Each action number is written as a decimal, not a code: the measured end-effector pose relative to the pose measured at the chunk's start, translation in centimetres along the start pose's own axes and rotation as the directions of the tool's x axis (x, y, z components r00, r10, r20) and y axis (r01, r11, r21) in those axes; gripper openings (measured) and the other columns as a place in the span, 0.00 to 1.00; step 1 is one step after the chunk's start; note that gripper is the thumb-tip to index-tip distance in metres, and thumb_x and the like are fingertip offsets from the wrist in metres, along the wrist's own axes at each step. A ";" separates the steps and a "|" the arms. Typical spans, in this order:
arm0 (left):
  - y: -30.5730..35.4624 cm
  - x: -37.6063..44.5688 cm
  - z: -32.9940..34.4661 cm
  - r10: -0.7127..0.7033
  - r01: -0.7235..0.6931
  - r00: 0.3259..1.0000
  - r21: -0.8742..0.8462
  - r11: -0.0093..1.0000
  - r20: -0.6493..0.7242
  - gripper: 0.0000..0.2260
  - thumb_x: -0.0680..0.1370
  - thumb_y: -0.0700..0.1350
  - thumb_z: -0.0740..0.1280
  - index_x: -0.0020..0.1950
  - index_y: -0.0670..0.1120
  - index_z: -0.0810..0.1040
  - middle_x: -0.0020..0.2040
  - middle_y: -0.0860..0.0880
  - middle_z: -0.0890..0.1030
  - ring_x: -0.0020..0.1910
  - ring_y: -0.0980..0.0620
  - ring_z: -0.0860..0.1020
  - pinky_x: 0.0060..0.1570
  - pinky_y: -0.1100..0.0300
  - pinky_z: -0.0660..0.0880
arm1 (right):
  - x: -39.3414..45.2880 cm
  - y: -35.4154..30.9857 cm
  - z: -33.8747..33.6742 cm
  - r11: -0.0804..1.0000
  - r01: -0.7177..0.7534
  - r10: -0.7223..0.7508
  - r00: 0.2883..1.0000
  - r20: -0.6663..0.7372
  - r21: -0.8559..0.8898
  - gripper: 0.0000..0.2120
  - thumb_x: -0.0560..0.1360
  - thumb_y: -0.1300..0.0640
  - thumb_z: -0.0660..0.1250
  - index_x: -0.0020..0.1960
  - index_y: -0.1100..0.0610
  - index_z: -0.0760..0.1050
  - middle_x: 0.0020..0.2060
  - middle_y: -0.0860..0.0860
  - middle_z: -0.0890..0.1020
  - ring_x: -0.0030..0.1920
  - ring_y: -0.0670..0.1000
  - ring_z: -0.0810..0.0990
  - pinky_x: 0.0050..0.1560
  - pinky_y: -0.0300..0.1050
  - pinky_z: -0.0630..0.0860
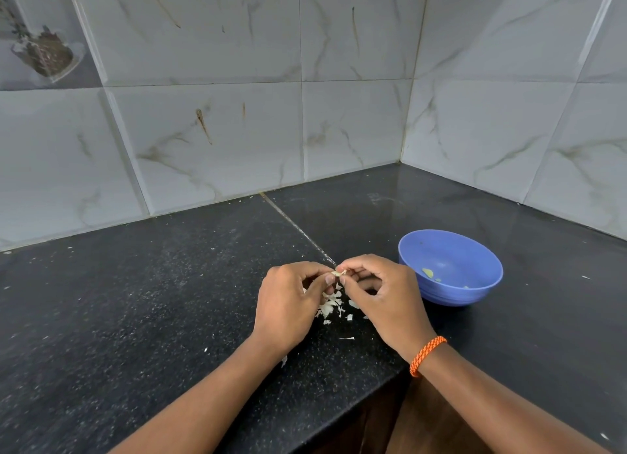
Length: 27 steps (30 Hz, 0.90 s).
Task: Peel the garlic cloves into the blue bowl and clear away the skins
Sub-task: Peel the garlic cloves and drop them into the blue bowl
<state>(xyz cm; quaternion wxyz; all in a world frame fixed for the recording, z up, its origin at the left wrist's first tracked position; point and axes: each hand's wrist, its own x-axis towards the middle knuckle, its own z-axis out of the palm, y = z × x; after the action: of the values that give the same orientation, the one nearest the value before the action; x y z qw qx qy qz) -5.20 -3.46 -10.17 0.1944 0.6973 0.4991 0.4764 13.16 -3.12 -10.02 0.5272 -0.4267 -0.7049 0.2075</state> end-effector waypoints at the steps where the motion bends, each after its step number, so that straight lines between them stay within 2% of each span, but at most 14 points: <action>1: 0.0 0.0 0.0 0.002 -0.002 1.000 0.005 1.000 -0.002 0.10 0.84 0.45 0.72 0.44 0.55 0.88 0.36 0.57 0.86 0.34 0.53 0.84 0.41 0.47 0.81 | 0.0 0.0 0.1 1.000 0.009 -0.009 1.000 0.002 -0.009 0.08 0.77 0.64 0.77 0.53 0.55 0.87 0.44 0.43 0.87 0.45 0.47 0.87 0.45 0.45 0.86; 6: 0.5 -0.2 0.1 -0.008 0.008 1.000 0.017 1.000 -0.014 0.08 0.84 0.48 0.72 0.48 0.57 0.89 0.37 0.59 0.86 0.34 0.57 0.84 0.43 0.49 0.82 | 0.1 -0.2 -0.1 0.998 -0.028 0.029 1.000 -0.005 0.062 0.07 0.76 0.63 0.78 0.51 0.53 0.86 0.42 0.45 0.86 0.44 0.51 0.86 0.43 0.47 0.86; 11: 0.9 -0.3 0.0 0.009 -0.008 1.000 0.036 0.999 -0.027 0.07 0.84 0.51 0.71 0.56 0.61 0.90 0.42 0.64 0.87 0.34 0.63 0.84 0.42 0.52 0.83 | 0.1 -0.3 0.0 0.992 -0.046 0.048 0.999 -0.010 0.121 0.10 0.77 0.61 0.77 0.57 0.50 0.85 0.45 0.44 0.85 0.48 0.52 0.86 0.43 0.46 0.86; 16: 0.6 -0.4 0.1 -0.002 0.003 1.000 0.027 1.000 -0.031 0.05 0.82 0.53 0.74 0.55 0.60 0.90 0.49 0.65 0.88 0.35 0.63 0.84 0.42 0.51 0.84 | 0.1 -0.5 0.0 0.983 -0.066 0.073 0.997 -0.036 0.174 0.15 0.77 0.67 0.75 0.58 0.51 0.84 0.44 0.47 0.86 0.45 0.51 0.85 0.42 0.44 0.85; 18: 0.6 -0.3 0.2 -0.015 0.015 0.999 0.011 1.000 -0.029 0.04 0.81 0.53 0.76 0.53 0.59 0.91 0.48 0.65 0.88 0.35 0.62 0.84 0.42 0.50 0.84 | 0.1 -0.5 0.0 0.982 -0.075 0.082 0.996 -0.032 0.174 0.16 0.77 0.69 0.74 0.58 0.51 0.84 0.44 0.48 0.86 0.44 0.50 0.86 0.42 0.44 0.84; 22: 0.5 -0.3 0.2 -0.021 0.022 0.999 0.014 1.000 -0.033 0.03 0.80 0.52 0.77 0.50 0.59 0.91 0.45 0.65 0.88 0.33 0.60 0.84 0.39 0.49 0.83 | 0.0 -0.5 0.1 0.981 -0.084 0.084 0.996 0.004 0.176 0.12 0.79 0.69 0.70 0.54 0.54 0.86 0.45 0.47 0.87 0.47 0.49 0.87 0.43 0.54 0.86; 27: 0.6 -0.3 0.0 -0.022 0.023 0.998 0.007 1.000 -0.060 0.03 0.79 0.49 0.78 0.48 0.59 0.90 0.39 0.64 0.86 0.30 0.56 0.83 0.36 0.47 0.82 | -0.2 -0.5 0.2 0.983 -0.069 0.070 0.998 0.000 0.169 0.08 0.79 0.67 0.72 0.50 0.55 0.86 0.45 0.47 0.87 0.48 0.51 0.87 0.45 0.54 0.87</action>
<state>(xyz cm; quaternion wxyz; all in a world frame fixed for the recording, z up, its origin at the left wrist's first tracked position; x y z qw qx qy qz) -4.92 -4.00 -9.92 0.1821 0.6777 0.5143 0.4931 12.81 -3.54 -9.80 0.5560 -0.4055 -0.6678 0.2836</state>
